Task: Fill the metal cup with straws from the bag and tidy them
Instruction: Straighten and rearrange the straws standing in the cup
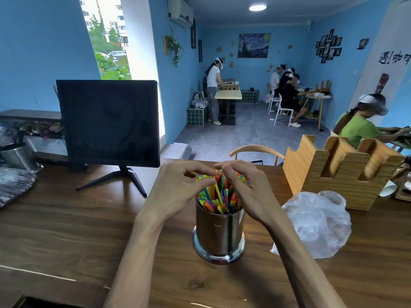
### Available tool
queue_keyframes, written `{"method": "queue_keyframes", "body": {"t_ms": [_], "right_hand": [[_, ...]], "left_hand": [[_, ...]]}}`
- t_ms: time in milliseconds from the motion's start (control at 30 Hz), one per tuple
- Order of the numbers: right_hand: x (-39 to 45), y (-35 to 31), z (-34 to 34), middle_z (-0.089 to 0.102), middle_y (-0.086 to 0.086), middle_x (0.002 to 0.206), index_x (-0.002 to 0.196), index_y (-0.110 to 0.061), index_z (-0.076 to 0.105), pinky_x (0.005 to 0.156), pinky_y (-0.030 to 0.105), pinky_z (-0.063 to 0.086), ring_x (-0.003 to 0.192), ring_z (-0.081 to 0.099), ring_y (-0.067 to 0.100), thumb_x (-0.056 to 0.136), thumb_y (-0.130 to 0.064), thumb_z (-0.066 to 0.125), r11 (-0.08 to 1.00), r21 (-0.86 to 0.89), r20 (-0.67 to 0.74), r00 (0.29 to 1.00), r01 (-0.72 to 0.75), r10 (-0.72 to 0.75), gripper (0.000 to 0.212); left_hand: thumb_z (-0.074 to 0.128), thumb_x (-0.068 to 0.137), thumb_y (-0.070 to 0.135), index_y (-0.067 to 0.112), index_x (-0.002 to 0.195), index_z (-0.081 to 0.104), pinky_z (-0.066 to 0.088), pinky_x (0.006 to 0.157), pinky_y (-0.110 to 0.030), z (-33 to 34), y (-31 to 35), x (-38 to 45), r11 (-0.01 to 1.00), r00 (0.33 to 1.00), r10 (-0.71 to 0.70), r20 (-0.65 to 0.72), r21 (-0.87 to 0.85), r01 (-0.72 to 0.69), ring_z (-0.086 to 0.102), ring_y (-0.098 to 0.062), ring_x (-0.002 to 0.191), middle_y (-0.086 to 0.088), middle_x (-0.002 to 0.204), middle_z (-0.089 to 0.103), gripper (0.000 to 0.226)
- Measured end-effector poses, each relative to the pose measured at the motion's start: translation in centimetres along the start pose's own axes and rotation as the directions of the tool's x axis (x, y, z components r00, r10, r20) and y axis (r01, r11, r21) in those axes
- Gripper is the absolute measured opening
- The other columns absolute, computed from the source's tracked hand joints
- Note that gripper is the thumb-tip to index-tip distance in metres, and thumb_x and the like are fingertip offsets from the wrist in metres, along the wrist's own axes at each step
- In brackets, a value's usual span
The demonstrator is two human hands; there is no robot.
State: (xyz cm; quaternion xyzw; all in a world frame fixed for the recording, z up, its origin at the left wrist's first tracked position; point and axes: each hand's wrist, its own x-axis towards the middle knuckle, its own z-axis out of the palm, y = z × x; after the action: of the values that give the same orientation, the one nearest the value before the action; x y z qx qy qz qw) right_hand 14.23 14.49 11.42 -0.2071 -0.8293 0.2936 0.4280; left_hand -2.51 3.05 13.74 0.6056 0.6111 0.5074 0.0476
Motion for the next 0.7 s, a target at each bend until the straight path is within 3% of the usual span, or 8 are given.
{"method": "queue_keyframes", "body": {"t_ms": [100, 267, 367, 433, 500, 600, 700], "right_hand": [[-0.2, -0.5, 0.2, 0.062, -0.041, 0.105, 0.109, -0.043, 0.071, 0.093, 0.005, 0.037, 0.114, 0.054, -0.013, 0.1, -0.044, 0.057, 0.999, 0.047, 0.065, 0.998, -0.01, 0.007, 0.017], [-0.3, -0.2, 0.3, 0.073, -0.019, 0.109, 0.116, -0.036, 0.074, 0.094, 0.019, 0.049, 0.108, 0.063, -0.003, 0.096, -0.037, 0.069, 0.996, 0.065, 0.155, 0.987, -0.06, 0.05, 0.021], [0.2, 0.6, -1.1, 0.079, -0.006, 0.094, 0.109, -0.02, 0.077, 0.087, 0.021, 0.054, 0.096, 0.073, 0.007, 0.091, -0.025, 0.074, 0.952, 0.296, 0.093, 0.994, -0.08, 0.055, 0.018], [0.6, 1.1, -2.4, 0.079, 0.007, 0.086, 0.104, -0.009, 0.077, 0.082, 0.023, 0.057, 0.085, 0.077, 0.019, 0.086, -0.021, 0.074, 0.864, 0.501, -0.015, 0.997, -0.06, 0.077, 0.023], [1.1, 1.2, -3.4, 0.079, 0.012, 0.087, 0.095, -0.01, 0.079, 0.079, 0.027, 0.058, 0.079, 0.077, 0.025, 0.081, -0.025, 0.076, 0.77, 0.637, -0.101, 0.987, -0.032, 0.125, 0.021], [2.1, 0.8, -4.4, 0.079, 0.007, 0.091, 0.087, -0.018, 0.081, 0.08, 0.029, 0.059, 0.079, 0.077, 0.022, 0.077, -0.033, 0.082, 0.628, 0.778, -0.129, 0.975, -0.015, 0.183, 0.018], [3.0, 0.0, -4.5, 0.078, 0.003, 0.098, 0.095, -0.024, 0.081, 0.084, 0.03, 0.058, 0.087, 0.077, 0.024, 0.078, -0.034, 0.081, 0.595, 0.803, -0.134, 0.978, 0.011, 0.162, 0.019]], "left_hand": [[0.083, 0.085, 0.02, 0.04, 0.093, 0.08, 0.058, 0.076, -0.02, 0.2, 0.5, 0.7, 0.998, 0.999, 0.003, -0.051, -0.058, -0.006, 0.073, -0.002, 0.082, 0.02, 0.087, 0.077, 0.022], [0.081, 0.086, 0.017, 0.04, 0.09, 0.079, 0.051, 0.067, -0.013, -0.2, 2.4, 1.8, 0.937, 0.905, 0.017, -0.424, -0.31, -0.163, 0.068, 0.0, 0.073, 0.014, 0.086, 0.078, 0.023], [0.08, 0.085, 0.022, 0.031, 0.094, 0.08, 0.053, 0.066, -0.018, -1.9, 2.7, 1.8, 0.846, 0.82, -0.094, -0.564, -0.48, -0.233, 0.068, -0.006, 0.071, 0.004, 0.09, 0.08, 0.012], [0.083, 0.083, 0.024, 0.027, 0.093, 0.081, 0.054, 0.067, -0.018, -2.9, 2.2, 1.6, 0.761, 0.823, -0.209, -0.528, -0.617, -0.203, 0.068, -0.007, 0.071, 0.001, 0.092, 0.08, 0.01], [0.086, 0.079, 0.026, 0.024, 0.091, 0.081, 0.056, 0.069, -0.018, -3.2, 1.5, 1.3, 0.735, 0.852, -0.263, -0.453, -0.666, -0.127, 0.068, -0.007, 0.071, 0.001, 0.087, 0.079, 0.014], [0.082, 0.069, 0.026, 0.021, 0.085, 0.082, 0.057, 0.068, -0.018, -2.3, 0.3, 0.7, 0.764, 0.903, -0.284, -0.323, -0.645, 0.009, 0.068, -0.008, 0.066, -0.001, 0.078, 0.078, 0.017], [0.084, 0.069, 0.023, 0.024, 0.079, 0.082, 0.056, 0.064, -0.018, -0.8, -0.7, 0.2, 0.836, 0.948, -0.255, -0.193, -0.536, 0.116, 0.068, -0.008, 0.064, -0.003, 0.076, 0.078, 0.01]]}}
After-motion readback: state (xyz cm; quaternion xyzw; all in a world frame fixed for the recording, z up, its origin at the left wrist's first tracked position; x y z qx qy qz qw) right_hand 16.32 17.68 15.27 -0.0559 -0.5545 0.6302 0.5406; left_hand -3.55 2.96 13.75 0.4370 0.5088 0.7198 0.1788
